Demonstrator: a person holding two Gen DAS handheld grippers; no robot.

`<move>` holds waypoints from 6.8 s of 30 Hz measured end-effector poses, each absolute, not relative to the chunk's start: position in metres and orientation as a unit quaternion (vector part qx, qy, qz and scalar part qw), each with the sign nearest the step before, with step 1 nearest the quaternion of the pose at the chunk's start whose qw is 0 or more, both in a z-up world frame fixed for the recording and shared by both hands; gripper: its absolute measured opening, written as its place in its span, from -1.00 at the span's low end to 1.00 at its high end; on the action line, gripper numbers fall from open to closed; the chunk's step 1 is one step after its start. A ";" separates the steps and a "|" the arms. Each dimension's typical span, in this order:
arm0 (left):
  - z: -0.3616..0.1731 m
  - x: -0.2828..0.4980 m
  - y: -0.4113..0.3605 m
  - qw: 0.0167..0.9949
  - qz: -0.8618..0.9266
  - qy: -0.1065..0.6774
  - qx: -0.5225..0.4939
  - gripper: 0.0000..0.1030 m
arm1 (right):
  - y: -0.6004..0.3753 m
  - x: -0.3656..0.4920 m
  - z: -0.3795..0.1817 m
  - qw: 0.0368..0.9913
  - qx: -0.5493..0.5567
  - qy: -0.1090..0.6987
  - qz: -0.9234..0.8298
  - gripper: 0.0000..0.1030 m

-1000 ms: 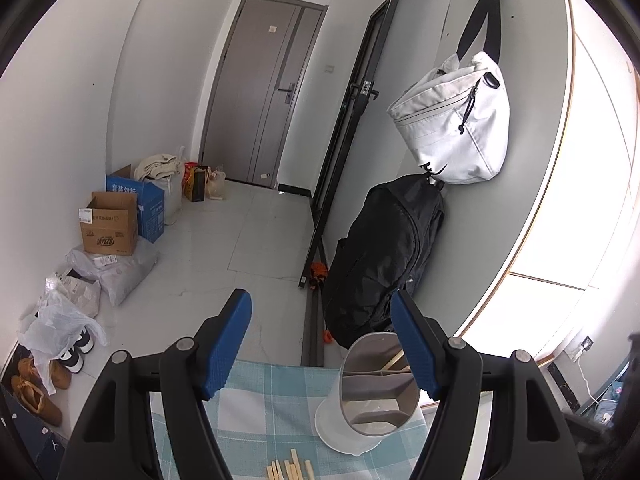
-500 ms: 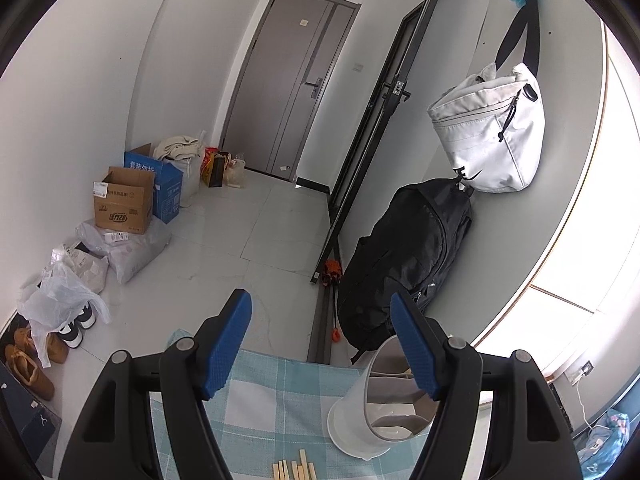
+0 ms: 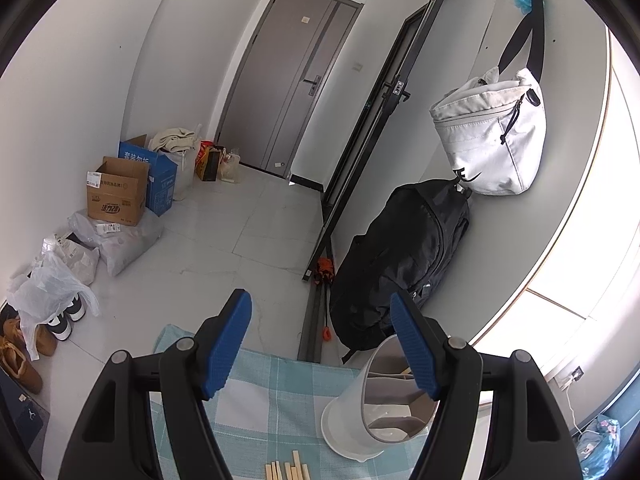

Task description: Organize utensils

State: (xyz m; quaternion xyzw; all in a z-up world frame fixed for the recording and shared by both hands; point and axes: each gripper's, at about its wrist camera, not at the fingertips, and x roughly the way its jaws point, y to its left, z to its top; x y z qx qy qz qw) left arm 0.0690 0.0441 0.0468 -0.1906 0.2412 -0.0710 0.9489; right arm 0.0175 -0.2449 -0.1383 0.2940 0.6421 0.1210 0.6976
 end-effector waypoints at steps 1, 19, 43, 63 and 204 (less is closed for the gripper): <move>0.047 0.069 0.044 0.949 -0.071 0.242 -0.190 0.32 | -0.244 0.021 -0.140 0.698 0.287 0.647 0.111 -0.28; 0.033 0.062 0.069 0.938 -0.035 0.305 -0.164 0.32 | -0.236 0.039 -0.138 0.748 0.259 0.604 0.096 -0.81; -0.112 0.062 0.018 0.818 -0.006 0.573 -0.047 0.32 | -0.262 0.070 -0.030 0.853 0.247 0.418 0.191 -0.93; -0.127 0.084 -0.001 0.798 0.014 0.603 0.006 0.32 | -0.266 0.077 0.001 0.883 0.226 0.336 0.237 -0.92; 0.108 0.107 -0.032 0.967 -0.130 0.164 -0.143 -0.96 | -0.267 0.126 0.151 0.937 0.135 0.219 0.236 -0.92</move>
